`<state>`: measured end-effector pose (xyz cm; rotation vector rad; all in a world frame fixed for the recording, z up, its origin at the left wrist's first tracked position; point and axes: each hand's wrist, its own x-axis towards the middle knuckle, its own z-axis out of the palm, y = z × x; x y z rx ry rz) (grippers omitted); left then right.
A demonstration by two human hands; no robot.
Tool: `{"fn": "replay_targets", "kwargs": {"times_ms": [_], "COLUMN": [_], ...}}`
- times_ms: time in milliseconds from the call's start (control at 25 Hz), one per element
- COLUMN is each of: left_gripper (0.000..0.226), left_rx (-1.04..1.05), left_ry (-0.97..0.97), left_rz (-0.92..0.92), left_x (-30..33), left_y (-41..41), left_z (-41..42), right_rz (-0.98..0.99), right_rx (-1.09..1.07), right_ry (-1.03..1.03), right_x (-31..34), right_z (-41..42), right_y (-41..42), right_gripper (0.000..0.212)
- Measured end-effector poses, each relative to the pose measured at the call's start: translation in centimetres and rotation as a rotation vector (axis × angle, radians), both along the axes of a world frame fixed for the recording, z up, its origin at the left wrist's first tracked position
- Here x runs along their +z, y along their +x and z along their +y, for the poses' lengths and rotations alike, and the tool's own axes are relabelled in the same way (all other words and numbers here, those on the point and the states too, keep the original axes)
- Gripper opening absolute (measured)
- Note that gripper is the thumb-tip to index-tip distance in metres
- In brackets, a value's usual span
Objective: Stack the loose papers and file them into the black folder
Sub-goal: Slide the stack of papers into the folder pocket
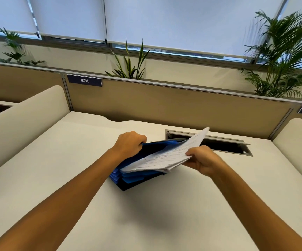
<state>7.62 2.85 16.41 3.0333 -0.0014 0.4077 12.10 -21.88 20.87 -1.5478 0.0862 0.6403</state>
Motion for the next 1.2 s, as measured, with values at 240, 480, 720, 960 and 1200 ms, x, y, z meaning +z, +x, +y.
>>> {"fn": "replay_targets", "kwargs": {"times_ms": [240, 480, 720, 960, 1200], "left_gripper": [0.018, 0.016, 0.018, 0.015, 0.016], "left_rx": [-0.013, -0.023, -0.014, 0.032, 0.045], "left_ry": [-0.008, -0.011, -0.121, -0.167, -0.196], "left_rz": [0.009, 0.01, -0.012, -0.039, -0.086], "left_x": [-0.5, -1.0, -1.6, -1.3, -1.6], "left_y": [-0.8, -1.5, -1.8, -0.8, -0.1], "left_z": [-2.9, -4.9, -4.6, -3.5, -2.5], "right_rz": [0.001, 0.053, 0.101, -0.006, -0.782], "right_rx": [-0.037, -0.052, -0.029, 0.169, -0.067], "right_ry": [0.043, -0.067, -0.078, -0.152, -0.567], "right_x": [-4.3, -8.2, -8.3, -5.1, -7.4], "right_z": [6.3, 9.5, 9.9, 7.6, 3.2], "right_y": [-1.7, -0.6, -0.8, -1.3, -0.6], "right_gripper": [0.021, 0.024, 0.028, 0.024, 0.043]}}
